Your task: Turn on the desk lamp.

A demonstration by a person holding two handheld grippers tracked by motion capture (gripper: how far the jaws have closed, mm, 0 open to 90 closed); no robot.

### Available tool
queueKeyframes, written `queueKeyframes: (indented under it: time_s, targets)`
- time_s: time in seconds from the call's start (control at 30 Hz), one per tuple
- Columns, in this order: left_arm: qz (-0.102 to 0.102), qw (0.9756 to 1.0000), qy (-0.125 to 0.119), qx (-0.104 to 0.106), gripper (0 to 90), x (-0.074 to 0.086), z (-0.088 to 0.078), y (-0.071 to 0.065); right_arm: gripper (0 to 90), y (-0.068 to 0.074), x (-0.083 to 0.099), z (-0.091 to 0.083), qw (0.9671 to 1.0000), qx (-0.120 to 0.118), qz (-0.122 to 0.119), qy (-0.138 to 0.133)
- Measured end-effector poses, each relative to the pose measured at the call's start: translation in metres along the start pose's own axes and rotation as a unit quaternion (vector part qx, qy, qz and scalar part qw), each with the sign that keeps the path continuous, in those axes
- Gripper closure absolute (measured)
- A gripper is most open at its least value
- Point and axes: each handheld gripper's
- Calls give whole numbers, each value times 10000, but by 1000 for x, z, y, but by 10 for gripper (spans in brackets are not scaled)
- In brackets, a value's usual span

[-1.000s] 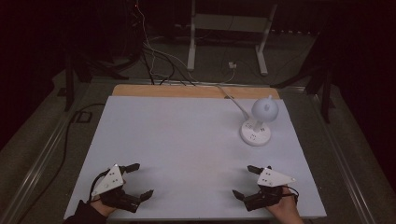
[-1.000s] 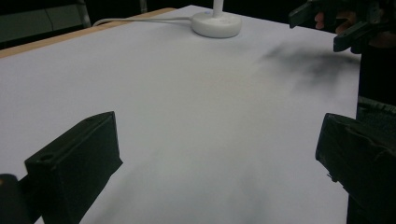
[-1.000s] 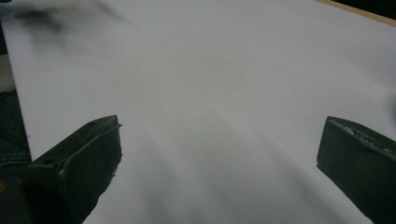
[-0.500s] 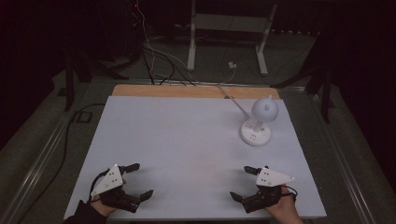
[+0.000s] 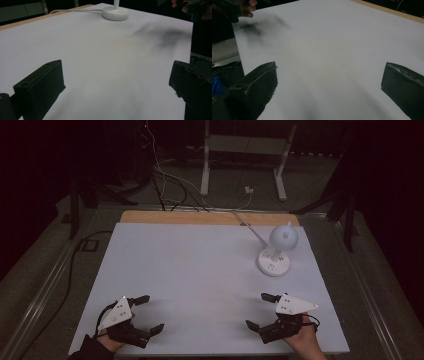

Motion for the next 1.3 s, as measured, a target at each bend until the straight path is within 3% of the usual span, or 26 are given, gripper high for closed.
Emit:
queueKeyframes:
  time_s: [0.2,0.37,0.57,0.83,1.1,1.3]
  targets:
    - [11,10000,-3,0,4,0,0,0,3,-3,-6,-3,9999,80,21,-75]
    - [-1,10000,7,-15,4,0,0,0,3,-6,-13,-8,9993,300,-77,-197]
    - [4,10000,5,-9,4,0,0,0,3,-13,-18,-12,9989,309,97,-331]
    - [-28,10000,-27,-8,4,0,0,0,3,-23,-22,-14,9975,567,175,-372]
    - [-25,10000,-14,-14,4,0,0,0,3,-33,-27,-17,9953,849,252,-390]
    - [-27,10000,-9,-15,4,0,0,0,3,-46,-30,-18,9917,1173,384,-368]
Point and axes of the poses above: each handheld gripper's, and its own axes: z roughly forward along the jaws, x roughly out of its underside, y roughly to its left, and after that the axes turned 4 degrees about -x, right-handed
